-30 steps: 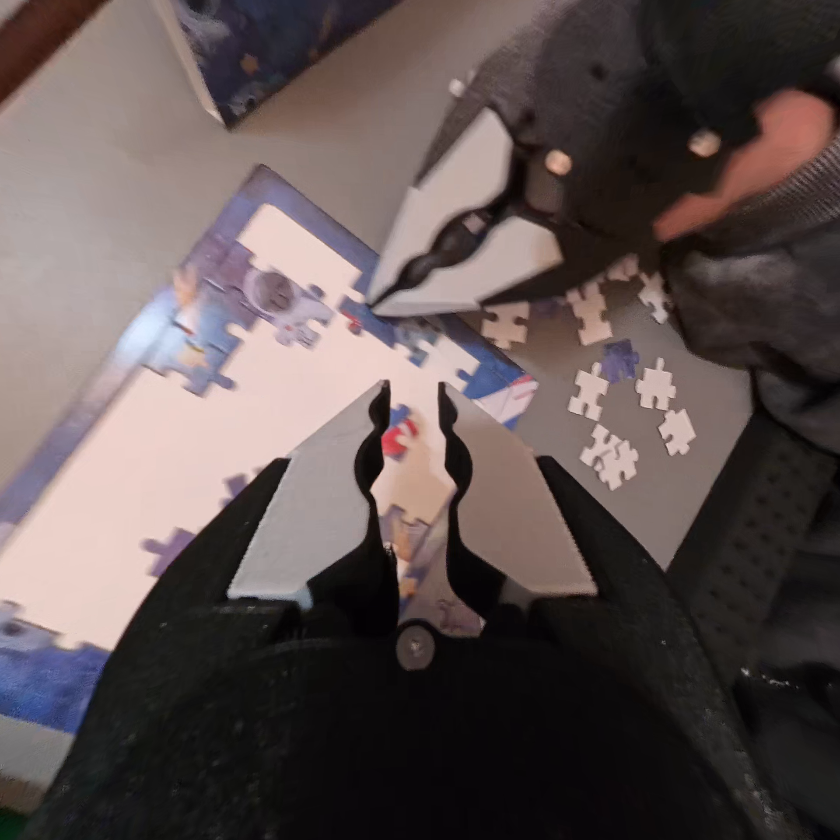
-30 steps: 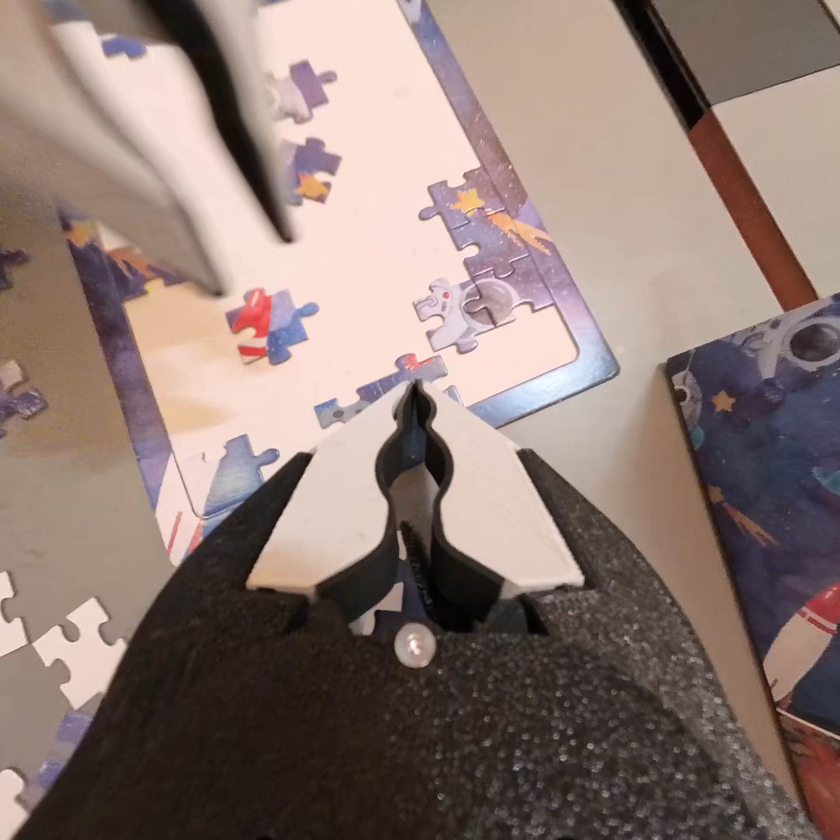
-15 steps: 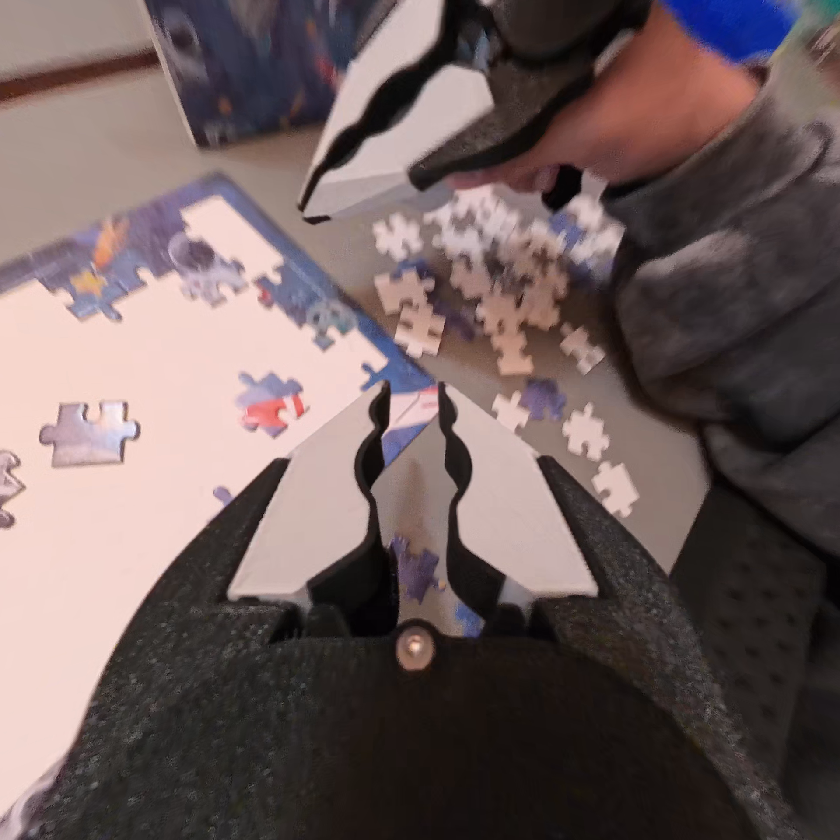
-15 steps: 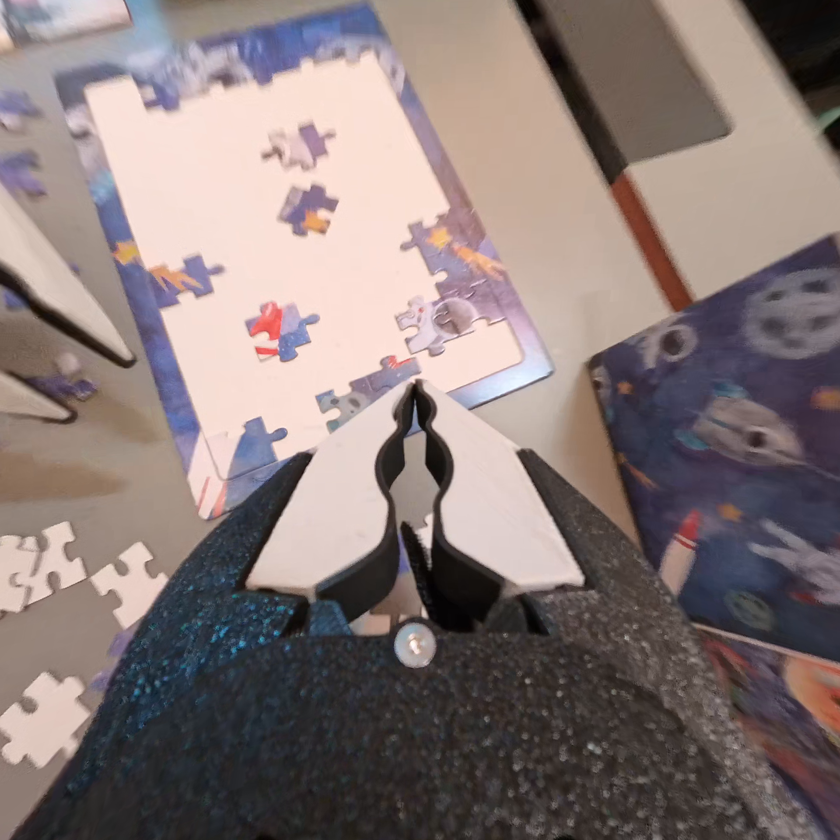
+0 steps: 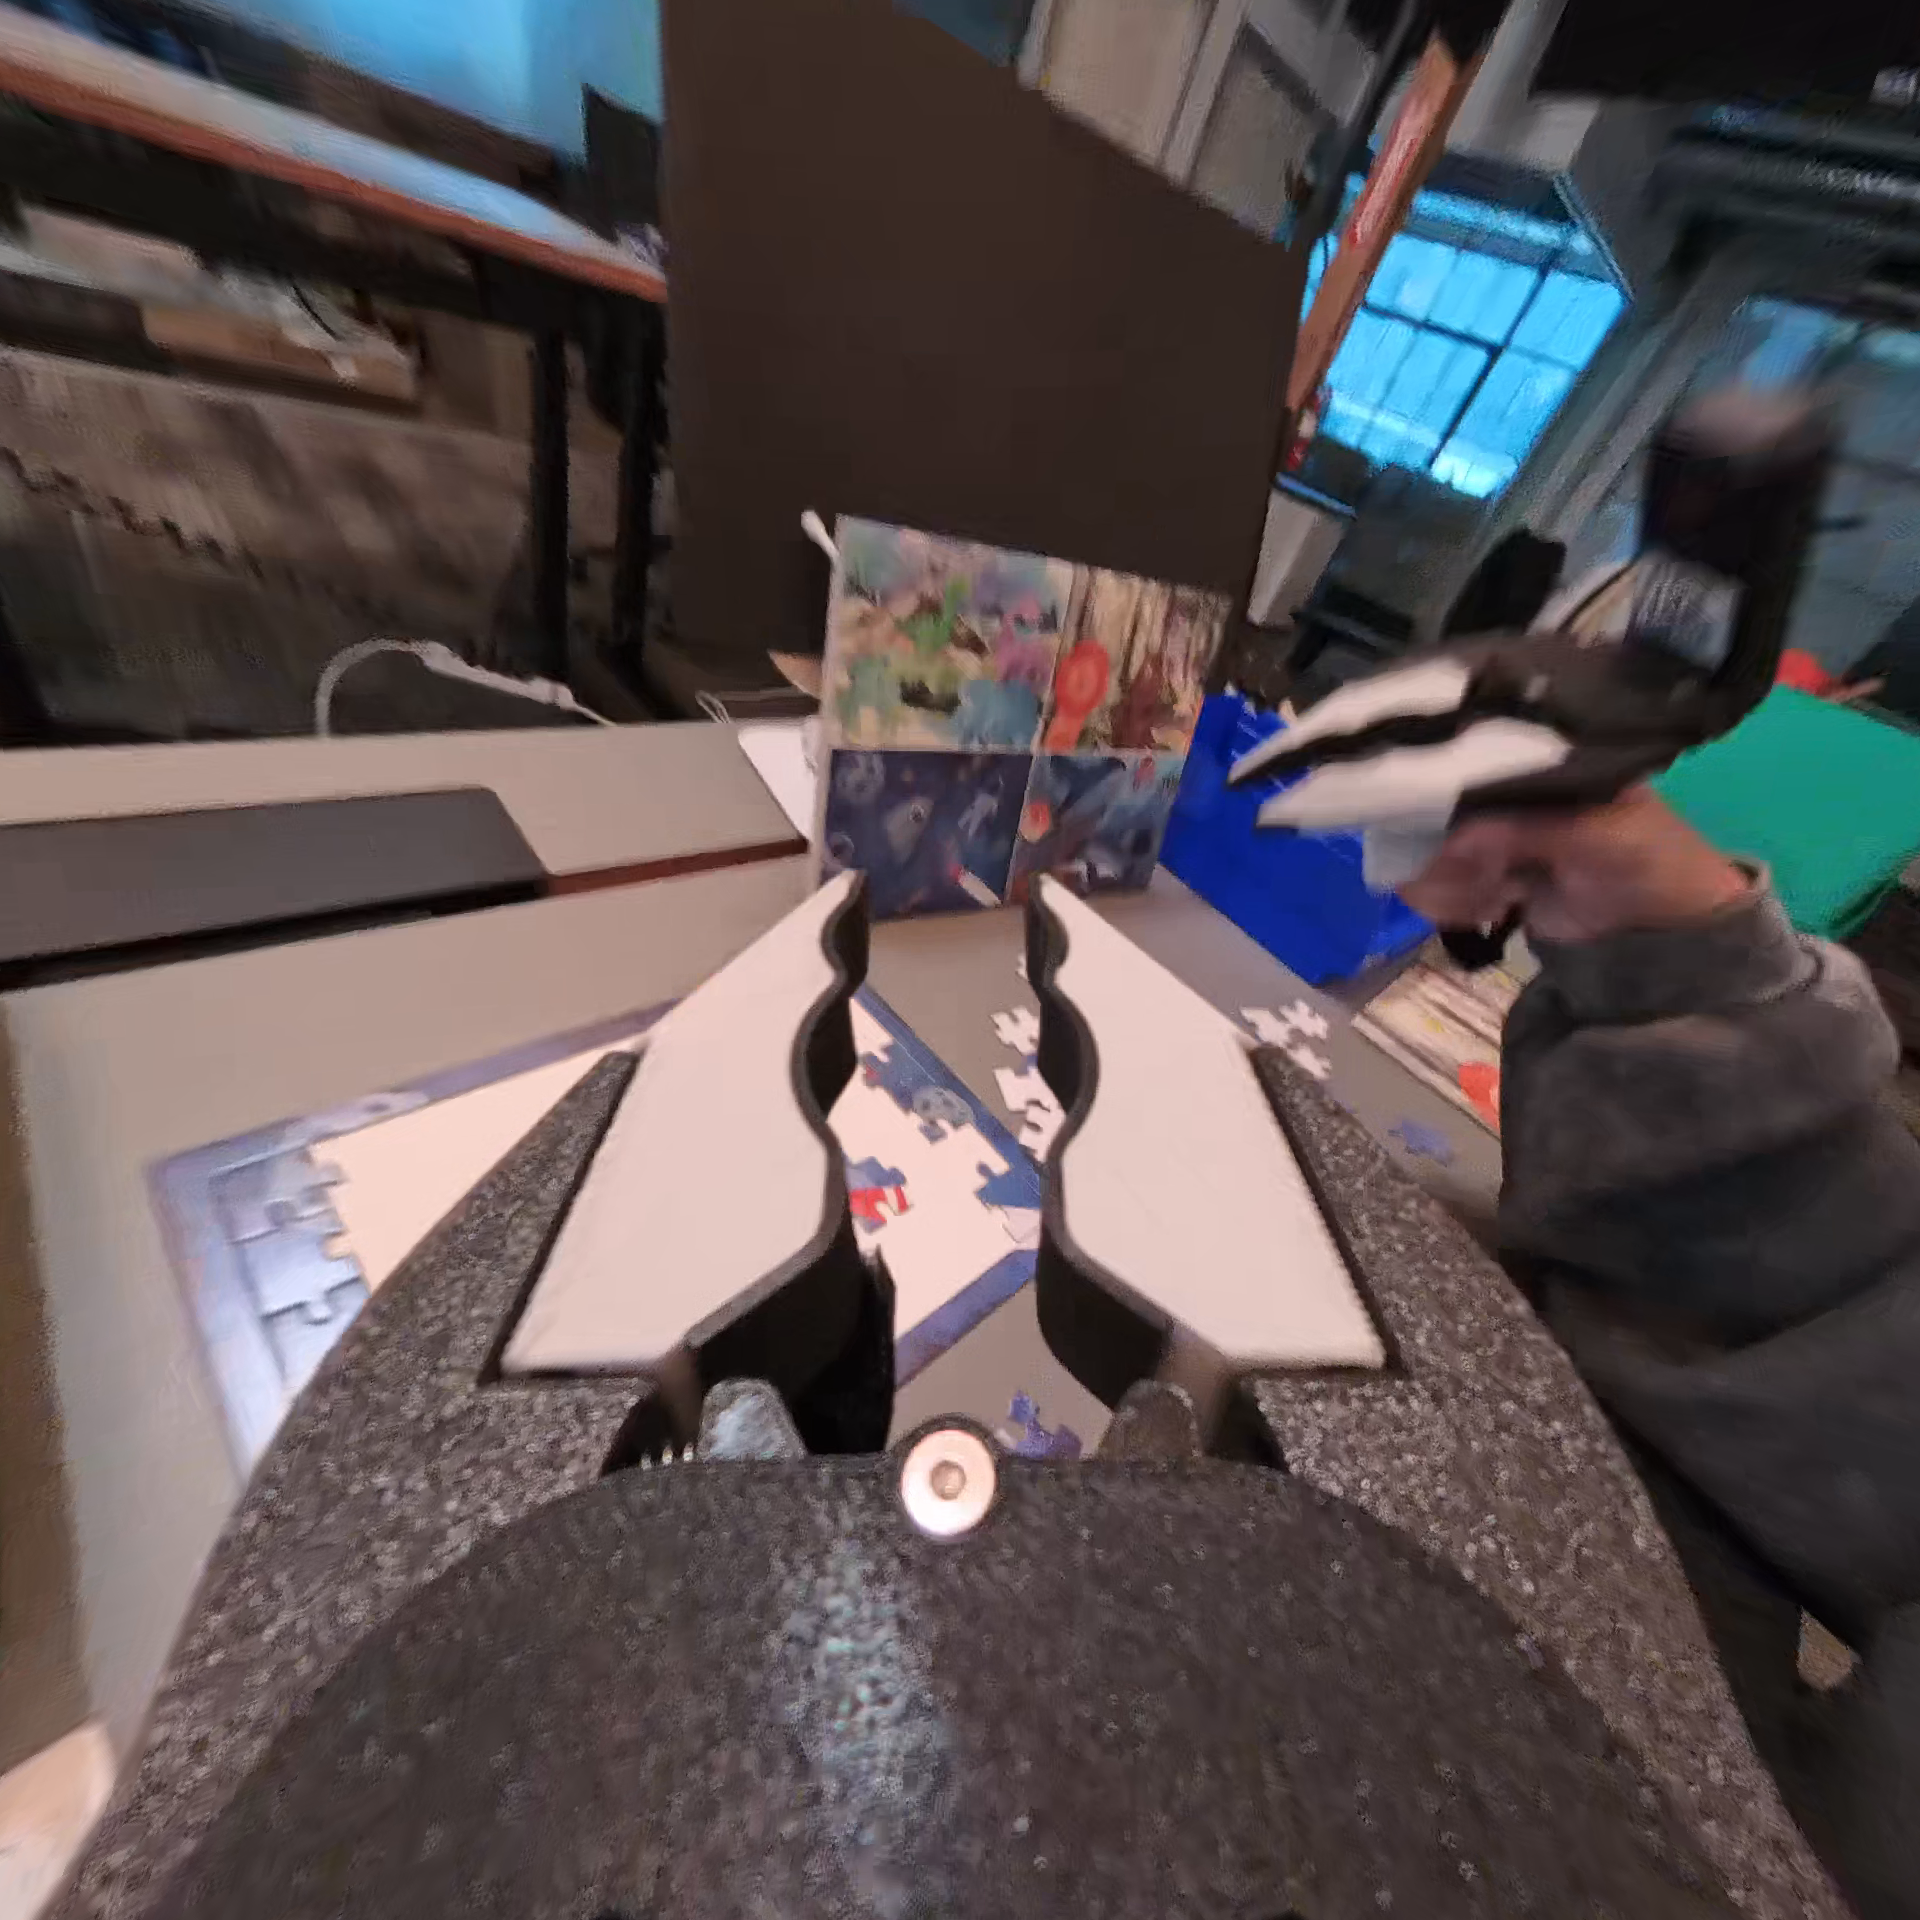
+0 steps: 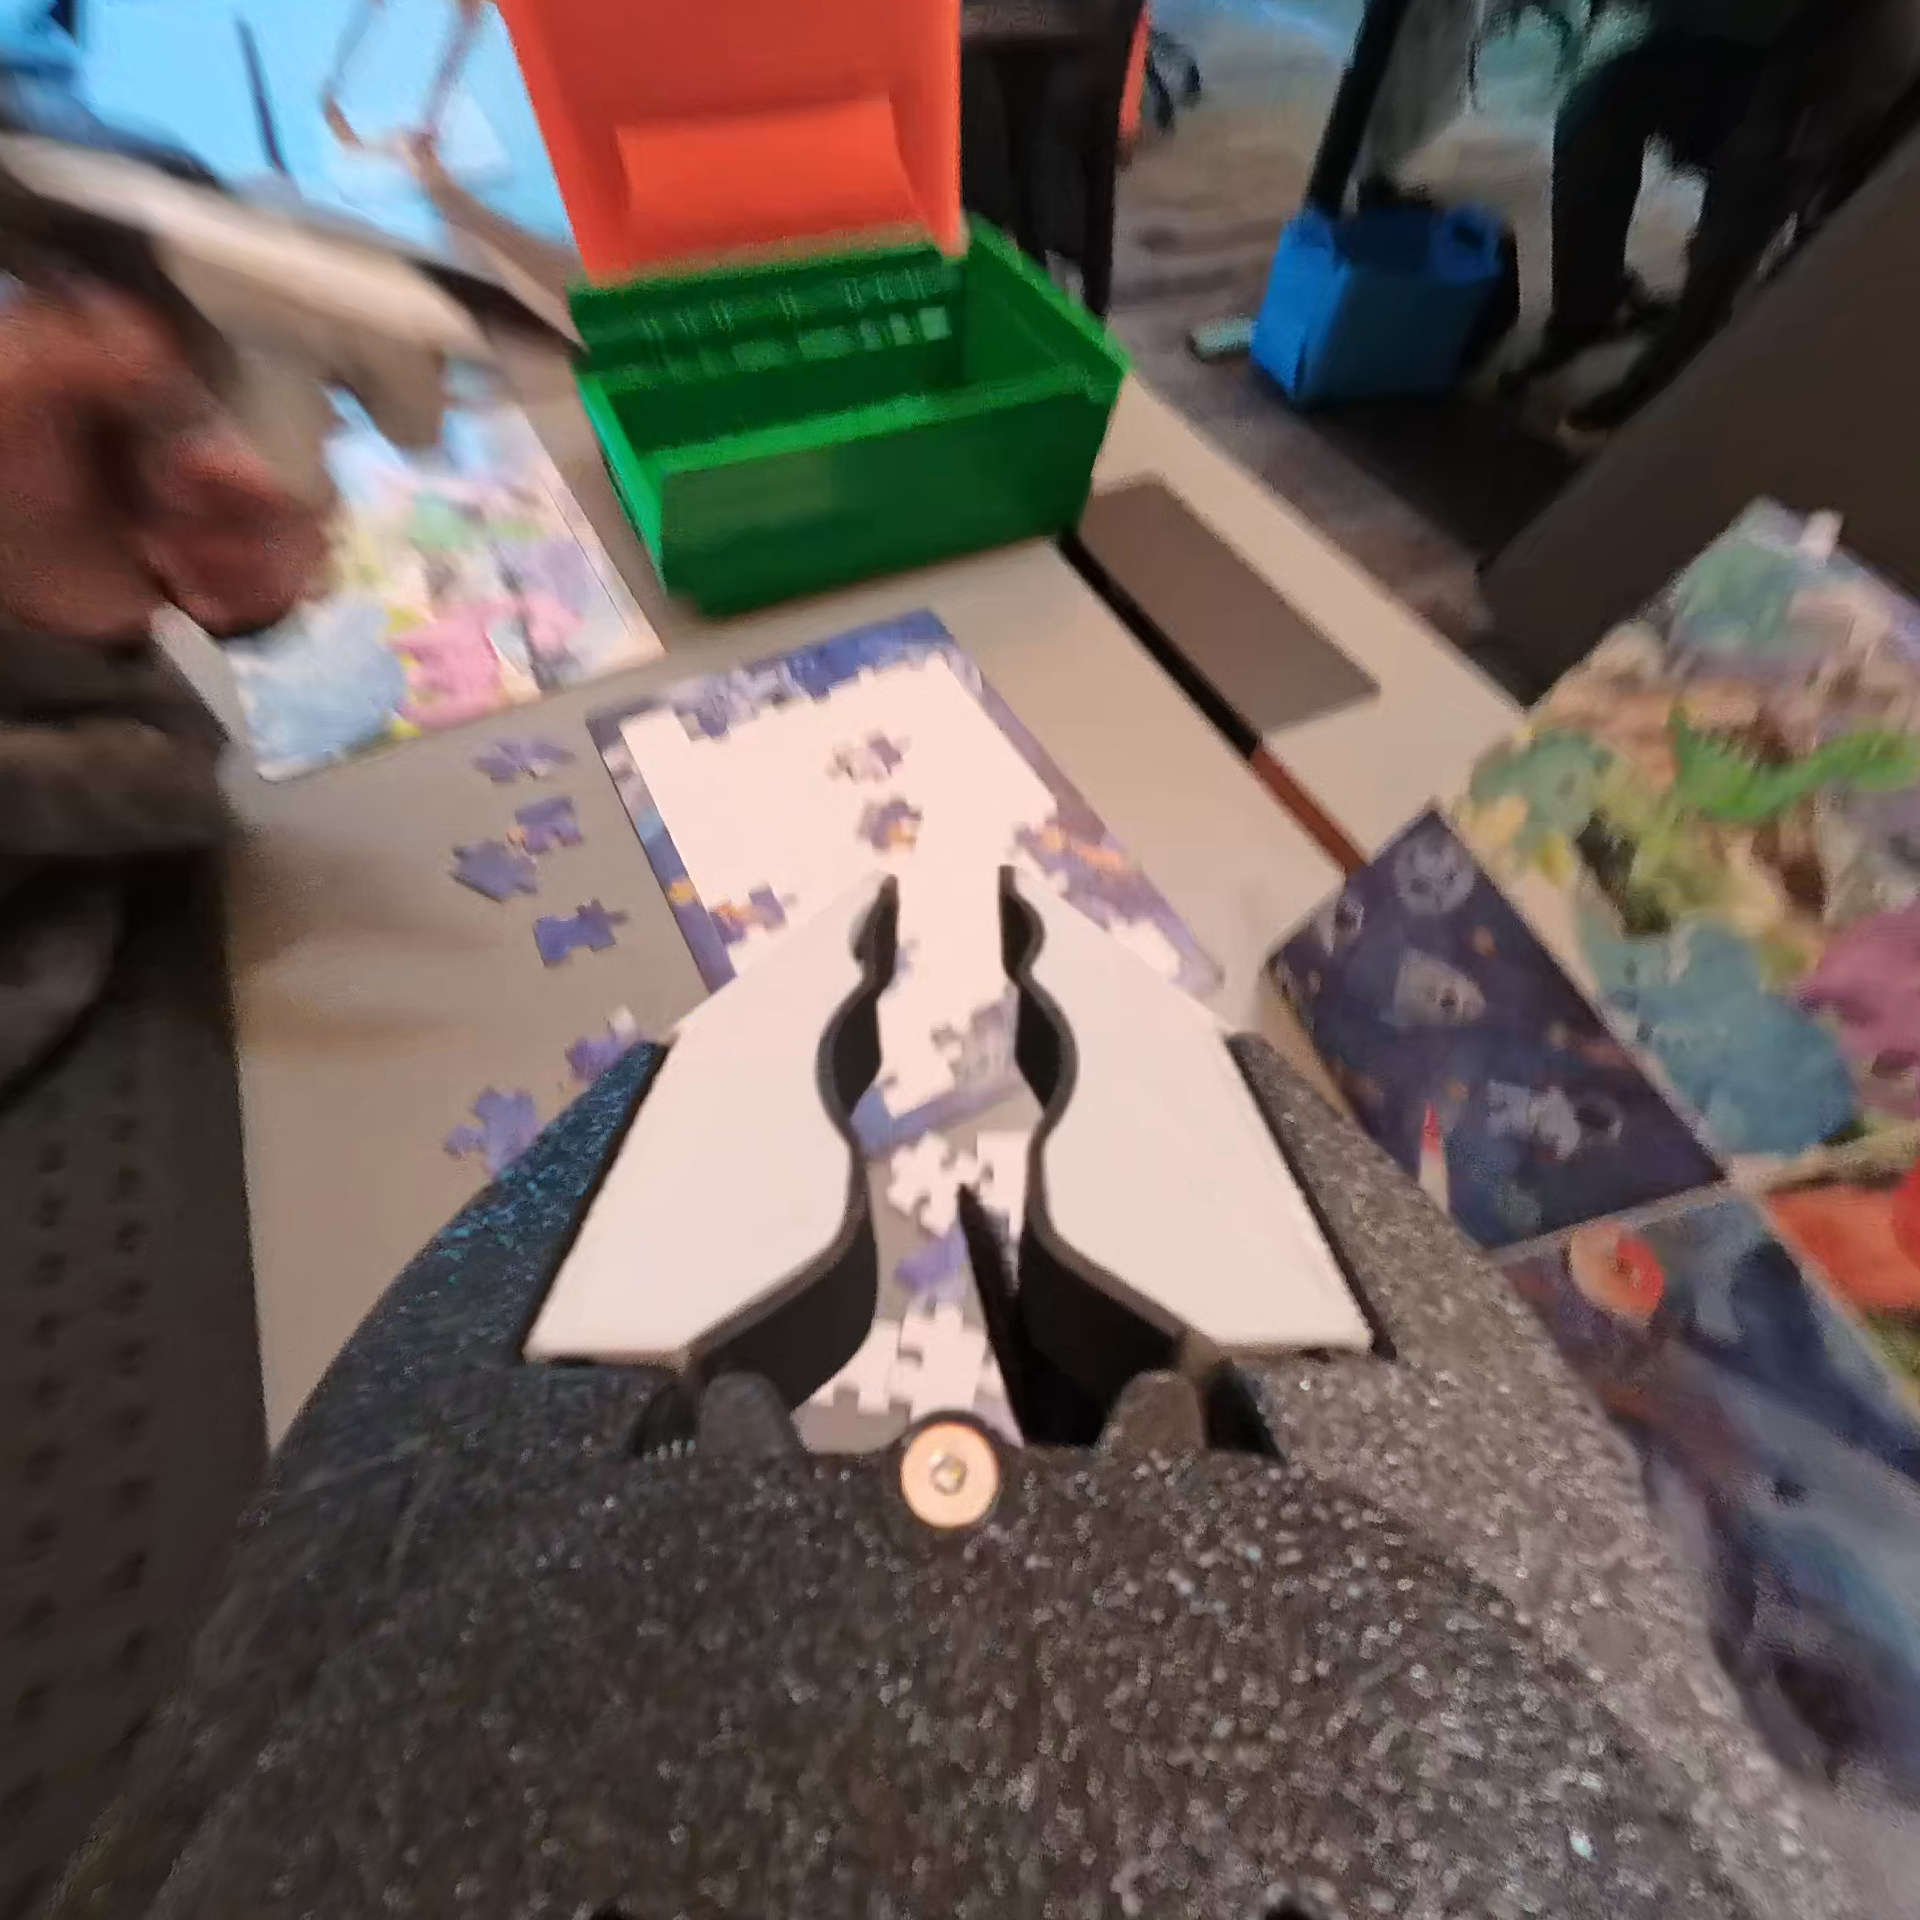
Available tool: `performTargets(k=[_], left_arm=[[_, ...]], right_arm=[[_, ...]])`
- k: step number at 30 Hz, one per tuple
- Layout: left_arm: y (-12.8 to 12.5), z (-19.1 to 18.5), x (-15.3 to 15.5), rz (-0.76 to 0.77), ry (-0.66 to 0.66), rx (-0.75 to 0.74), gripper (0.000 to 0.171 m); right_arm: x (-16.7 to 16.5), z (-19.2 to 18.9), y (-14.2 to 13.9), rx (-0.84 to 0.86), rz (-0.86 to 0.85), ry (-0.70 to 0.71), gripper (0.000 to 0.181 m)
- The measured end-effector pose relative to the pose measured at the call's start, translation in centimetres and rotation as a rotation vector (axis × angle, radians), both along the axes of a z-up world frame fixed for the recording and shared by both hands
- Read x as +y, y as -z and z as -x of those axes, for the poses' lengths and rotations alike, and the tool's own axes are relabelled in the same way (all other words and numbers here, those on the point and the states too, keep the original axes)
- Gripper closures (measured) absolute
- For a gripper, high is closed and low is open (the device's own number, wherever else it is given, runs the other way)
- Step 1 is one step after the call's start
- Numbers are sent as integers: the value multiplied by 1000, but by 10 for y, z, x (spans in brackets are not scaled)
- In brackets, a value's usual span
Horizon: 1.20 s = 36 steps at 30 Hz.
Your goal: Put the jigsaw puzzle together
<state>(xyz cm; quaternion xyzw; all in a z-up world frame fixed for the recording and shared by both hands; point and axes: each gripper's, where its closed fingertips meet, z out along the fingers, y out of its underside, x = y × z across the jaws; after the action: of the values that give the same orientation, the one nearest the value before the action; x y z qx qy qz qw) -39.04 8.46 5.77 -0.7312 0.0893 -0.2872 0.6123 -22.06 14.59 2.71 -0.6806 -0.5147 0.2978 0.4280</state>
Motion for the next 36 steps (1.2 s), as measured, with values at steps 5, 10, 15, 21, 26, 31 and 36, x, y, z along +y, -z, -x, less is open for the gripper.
performTargets(k=[5, 10, 15, 21, 26, 31, 36], left_arm=[[-5, 20, -7, 26, -31, -41, 133], [49, -8, 17, 162, -36, 56, 129], [114, -41, 10, 309, -84, 281, 130], [156, -47, -51, 259, -157, 350, 137], [129, -43, -68, 72, -173, 224, 140], [135, -57, -67, 87, -81, 182, 139], [137, -62, -68, 72, -71, 221, 139]], right_arm=[[7, -66, 106, -275, 113, 172, 147], [0, -160, 129, -283, 162, 386, 147], [-37, -226, 160, -281, 227, 530, 147], [-98, -243, 180, -245, 250, 483, 145], [-112, -263, 196, -352, 234, 479, 138], [-106, -226, 194, -304, 197, 384, 139], [-97, -206, 198, -329, 218, 326, 140]])
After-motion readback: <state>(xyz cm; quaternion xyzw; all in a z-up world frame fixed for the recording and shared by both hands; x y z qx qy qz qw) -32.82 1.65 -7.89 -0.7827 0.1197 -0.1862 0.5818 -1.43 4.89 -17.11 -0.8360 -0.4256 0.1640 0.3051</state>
